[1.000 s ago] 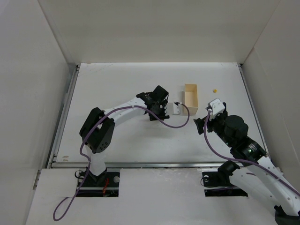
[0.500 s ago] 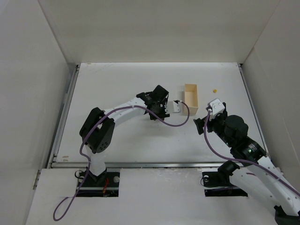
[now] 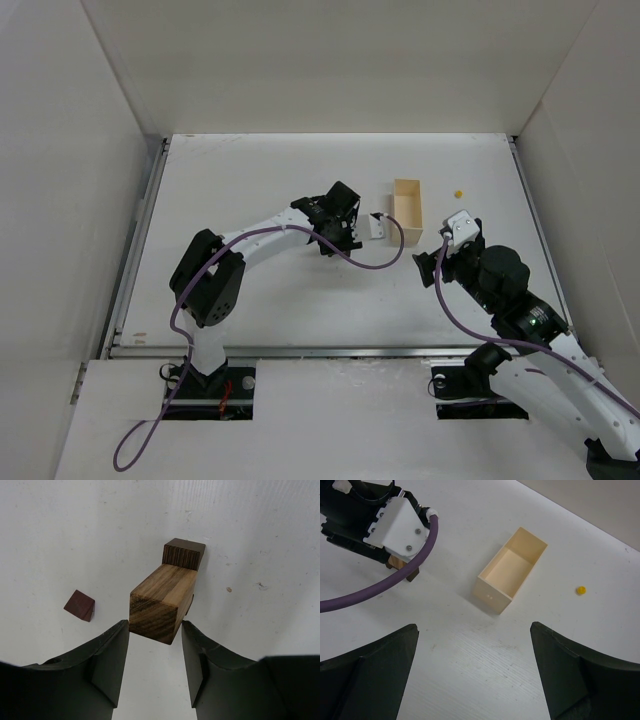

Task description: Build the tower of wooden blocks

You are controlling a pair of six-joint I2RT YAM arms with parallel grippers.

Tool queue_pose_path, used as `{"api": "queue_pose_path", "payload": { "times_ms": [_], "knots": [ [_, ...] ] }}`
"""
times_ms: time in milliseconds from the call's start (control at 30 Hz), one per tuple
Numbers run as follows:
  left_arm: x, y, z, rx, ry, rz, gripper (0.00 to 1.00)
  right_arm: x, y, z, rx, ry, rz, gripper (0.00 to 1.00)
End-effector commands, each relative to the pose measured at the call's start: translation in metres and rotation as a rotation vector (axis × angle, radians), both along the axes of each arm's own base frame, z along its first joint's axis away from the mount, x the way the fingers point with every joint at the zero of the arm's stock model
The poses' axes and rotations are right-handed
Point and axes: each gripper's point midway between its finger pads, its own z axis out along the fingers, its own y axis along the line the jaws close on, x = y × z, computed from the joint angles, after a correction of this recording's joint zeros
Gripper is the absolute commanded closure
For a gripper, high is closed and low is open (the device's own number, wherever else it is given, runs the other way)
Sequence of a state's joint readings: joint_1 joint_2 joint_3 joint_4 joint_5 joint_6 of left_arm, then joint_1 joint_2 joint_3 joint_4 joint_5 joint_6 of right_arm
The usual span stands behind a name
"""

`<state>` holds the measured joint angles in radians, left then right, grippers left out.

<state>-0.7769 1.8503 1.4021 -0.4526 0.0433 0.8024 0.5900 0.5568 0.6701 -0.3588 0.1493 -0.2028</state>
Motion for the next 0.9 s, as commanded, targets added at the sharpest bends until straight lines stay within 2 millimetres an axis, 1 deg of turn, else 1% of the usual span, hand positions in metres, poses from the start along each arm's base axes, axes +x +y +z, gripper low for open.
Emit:
{"api": "queue_pose_path", "payload": {
  "times_ms": [0,167,200,267,300,333,367,433,567,600,667,767,833,867],
  "knots": [
    [0.001,0.003,0.004,-0.007,-0.008,0.020,0.57,0.002,0.002,0.005,0.018,-0.023,0.006,0.01],
    [-0.003,0.005,0.002,0.000,0.010,0.015,0.57,0.002,0.002,0.005,0.018,-0.023,0.006,0.01],
    [-0.002,0.005,0.005,-0.007,0.004,0.015,0.57,0.001,0.004,0.005,0.020,-0.022,0.014,0.01],
    [-0.005,0.005,0.004,-0.005,0.017,0.011,0.53,0.001,0.004,0.005,0.020,-0.022,0.014,0.01],
    [-0.005,0.005,0.004,-0.005,0.017,0.011,0.49,0.001,0.004,0.005,0.020,-0.022,0.014,0.01],
    [-0.008,0.005,0.007,-0.011,0.023,0.005,0.46,0.001,0.004,0.005,0.020,-0.022,0.014,0.01],
    [-0.006,0.003,0.010,-0.021,0.020,0.013,0.44,0.001,0.004,0.005,0.020,-0.022,0.014,0.01],
    [-0.007,0.002,0.014,-0.033,0.019,0.008,0.38,0.002,0.004,0.002,0.015,-0.014,0.014,0.01],
    [-0.008,0.002,0.013,-0.036,0.023,0.016,0.37,0.002,0.004,0.002,0.015,-0.014,0.014,0.01],
    [-0.006,0.000,0.020,-0.049,0.010,0.016,0.36,0.002,0.004,0.002,0.015,-0.014,0.014,0.01],
    [-0.009,0.000,0.019,-0.052,0.025,0.019,0.36,0.002,0.004,0.002,0.015,-0.014,0.014,0.01],
    [-0.011,-0.001,0.034,-0.083,0.016,0.021,0.36,0.002,0.004,0.002,0.015,-0.014,0.014,0.01],
    [-0.016,-0.002,0.042,-0.105,0.032,0.015,0.36,0.002,0.004,0.002,0.015,-0.014,0.014,0.01],
    [-0.018,-0.001,0.046,-0.105,0.033,0.015,0.36,0.002,0.004,0.007,0.020,-0.022,0.014,0.01]
  ]
}}
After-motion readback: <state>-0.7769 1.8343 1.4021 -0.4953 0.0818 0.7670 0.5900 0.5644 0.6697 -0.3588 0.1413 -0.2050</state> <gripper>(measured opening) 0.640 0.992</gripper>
